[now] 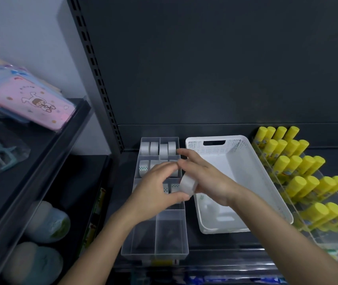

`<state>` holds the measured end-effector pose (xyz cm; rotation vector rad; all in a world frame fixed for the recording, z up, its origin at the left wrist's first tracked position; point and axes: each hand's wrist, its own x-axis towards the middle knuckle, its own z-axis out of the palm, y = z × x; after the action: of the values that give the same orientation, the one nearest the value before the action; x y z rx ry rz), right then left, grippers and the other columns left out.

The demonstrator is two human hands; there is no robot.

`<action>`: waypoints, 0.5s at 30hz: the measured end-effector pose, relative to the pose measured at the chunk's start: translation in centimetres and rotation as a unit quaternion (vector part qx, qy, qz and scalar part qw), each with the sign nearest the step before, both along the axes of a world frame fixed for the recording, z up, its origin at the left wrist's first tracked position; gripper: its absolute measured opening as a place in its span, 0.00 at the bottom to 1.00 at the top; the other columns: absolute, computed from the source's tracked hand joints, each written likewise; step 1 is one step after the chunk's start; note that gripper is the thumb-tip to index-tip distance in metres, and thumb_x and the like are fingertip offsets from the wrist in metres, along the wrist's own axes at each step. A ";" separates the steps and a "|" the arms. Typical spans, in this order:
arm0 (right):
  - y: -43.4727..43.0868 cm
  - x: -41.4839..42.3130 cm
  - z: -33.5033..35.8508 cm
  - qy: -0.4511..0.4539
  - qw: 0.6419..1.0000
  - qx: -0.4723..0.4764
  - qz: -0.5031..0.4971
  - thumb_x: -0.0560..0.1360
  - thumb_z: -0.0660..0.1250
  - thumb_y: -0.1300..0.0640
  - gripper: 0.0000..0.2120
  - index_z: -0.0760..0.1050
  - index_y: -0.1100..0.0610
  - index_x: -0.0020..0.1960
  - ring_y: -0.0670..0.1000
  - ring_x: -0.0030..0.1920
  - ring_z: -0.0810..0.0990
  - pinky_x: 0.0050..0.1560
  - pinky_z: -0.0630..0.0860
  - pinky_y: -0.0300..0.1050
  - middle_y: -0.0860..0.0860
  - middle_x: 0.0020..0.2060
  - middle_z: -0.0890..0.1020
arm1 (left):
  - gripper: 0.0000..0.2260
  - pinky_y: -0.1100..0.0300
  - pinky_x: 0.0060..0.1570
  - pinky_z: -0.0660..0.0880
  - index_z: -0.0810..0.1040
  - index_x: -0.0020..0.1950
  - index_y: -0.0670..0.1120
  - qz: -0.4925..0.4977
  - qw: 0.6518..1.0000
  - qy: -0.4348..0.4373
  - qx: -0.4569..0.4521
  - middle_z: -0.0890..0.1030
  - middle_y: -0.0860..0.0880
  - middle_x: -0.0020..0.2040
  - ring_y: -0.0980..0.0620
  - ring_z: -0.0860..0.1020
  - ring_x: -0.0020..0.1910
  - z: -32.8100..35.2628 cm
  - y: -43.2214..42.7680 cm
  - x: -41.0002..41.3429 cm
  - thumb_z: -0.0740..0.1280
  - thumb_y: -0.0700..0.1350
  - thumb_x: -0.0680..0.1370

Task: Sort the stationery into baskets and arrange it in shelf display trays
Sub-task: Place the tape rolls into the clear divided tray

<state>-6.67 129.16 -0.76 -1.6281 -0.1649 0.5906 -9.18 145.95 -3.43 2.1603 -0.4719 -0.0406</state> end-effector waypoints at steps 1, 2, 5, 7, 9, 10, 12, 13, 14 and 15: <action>0.0 -0.1 -0.1 0.010 1.000 0.017 0.006 0.77 0.59 0.39 0.24 0.60 0.43 0.71 0.48 0.60 0.76 0.43 0.78 0.44 0.46 0.63 0.73 | 0.23 0.71 0.57 0.67 0.72 0.60 0.68 -0.003 1.000 0.008 -0.006 0.74 0.69 0.60 0.67 0.70 0.62 0.2 -0.1 0.0 0.71 0.59 0.66; 0.0 -0.2 0.0 0.025 0.999 0.037 0.011 0.74 0.59 0.36 0.27 0.60 0.42 0.71 0.47 0.60 0.77 0.43 0.79 0.44 0.46 0.63 0.74 | 0.23 0.70 0.56 0.67 0.72 0.59 0.68 -0.004 1.000 0.016 -0.013 0.75 0.67 0.59 0.67 0.71 0.61 0.3 0.0 0.0 0.72 0.57 0.66; 0.0 -0.6 0.2 0.047 0.995 0.078 0.031 0.70 0.58 0.32 0.21 0.66 0.35 0.60 0.41 0.55 0.80 0.41 0.80 0.43 0.43 0.55 0.80 | 0.26 0.70 0.56 0.69 0.73 0.62 0.63 -0.008 0.999 0.029 -0.040 0.78 0.63 0.59 0.64 0.73 0.60 0.2 0.0 -0.3 0.76 0.51 0.66; 0.1 -1.0 0.3 0.050 0.993 0.093 0.049 0.69 0.57 0.31 0.16 0.68 0.34 0.53 0.41 0.51 0.82 0.40 0.80 0.42 0.41 0.50 0.83 | 0.26 0.72 0.55 0.70 0.74 0.63 0.60 -0.020 0.998 0.026 -0.046 0.78 0.62 0.57 0.62 0.75 0.58 0.2 -0.1 -0.6 0.76 0.51 0.66; 0.0 -1.1 0.2 0.046 0.993 0.094 0.053 0.69 0.57 0.31 0.16 0.70 0.37 0.52 0.43 0.51 0.82 0.39 0.80 0.43 0.42 0.47 0.84 | 0.24 0.72 0.53 0.70 0.75 0.60 0.61 -0.020 0.999 0.013 -0.035 0.77 0.62 0.54 0.60 0.75 0.56 0.4 0.0 -0.9 0.74 0.54 0.65; 0.1 -1.1 0.0 0.036 0.996 0.076 0.039 0.71 0.57 0.32 0.17 0.70 0.40 0.54 0.46 0.51 0.83 0.39 0.81 0.44 0.45 0.47 0.84 | 0.23 0.71 0.53 0.70 0.76 0.59 0.60 -0.010 1.000 0.011 -0.027 0.77 0.62 0.54 0.60 0.75 0.55 0.4 0.3 -1.3 0.74 0.55 0.65; -0.2 -0.6 -0.2 -0.040 0.999 -0.031 -0.014 0.76 0.61 0.40 0.17 0.73 0.48 0.59 0.50 0.50 0.82 0.40 0.82 0.47 0.51 0.49 0.81 | 0.22 0.67 0.53 0.73 0.76 0.58 0.60 0.011 1.000 0.006 -0.014 0.77 0.62 0.53 0.60 0.76 0.55 0.7 1.3 -1.6 0.75 0.54 0.65; -0.4 -0.2 -0.5 -0.095 0.990 -0.100 -0.028 0.77 0.64 0.46 0.16 0.74 0.52 0.60 0.50 0.49 0.81 0.42 0.82 0.46 0.51 0.49 0.79 | 0.22 0.65 0.53 0.73 0.76 0.57 0.60 0.021 1.000 0.010 -0.005 0.77 0.62 0.53 0.61 0.76 0.54 0.7 2.0 -2.0 0.76 0.53 0.65; -0.4 0.0 -0.8 -0.152 0.975 -0.160 -0.027 0.77 0.66 0.51 0.13 0.75 0.54 0.60 0.49 0.47 0.80 0.44 0.81 0.43 0.50 0.47 0.79 | 0.21 0.65 0.53 0.74 0.76 0.56 0.61 0.028 0.999 0.017 0.006 0.78 0.63 0.53 0.61 0.76 0.54 0.6 2.8 -2.5 0.76 0.52 0.65; -0.3 0.0 -1.1 -0.207 0.956 -0.205 -0.015 0.76 0.67 0.54 0.12 0.76 0.55 0.58 0.49 0.46 0.79 0.45 0.79 0.38 0.48 0.46 0.79 | 0.20 0.65 0.52 0.73 0.76 0.55 0.61 0.035 0.999 0.024 0.019 0.78 0.64 0.53 0.62 0.76 0.54 0.6 3.6 -3.0 0.75 0.53 0.65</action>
<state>-6.69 128.90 -1.91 -2.1454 -0.3434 0.2592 -12.19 149.51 -2.83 2.2054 -0.3711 -0.0636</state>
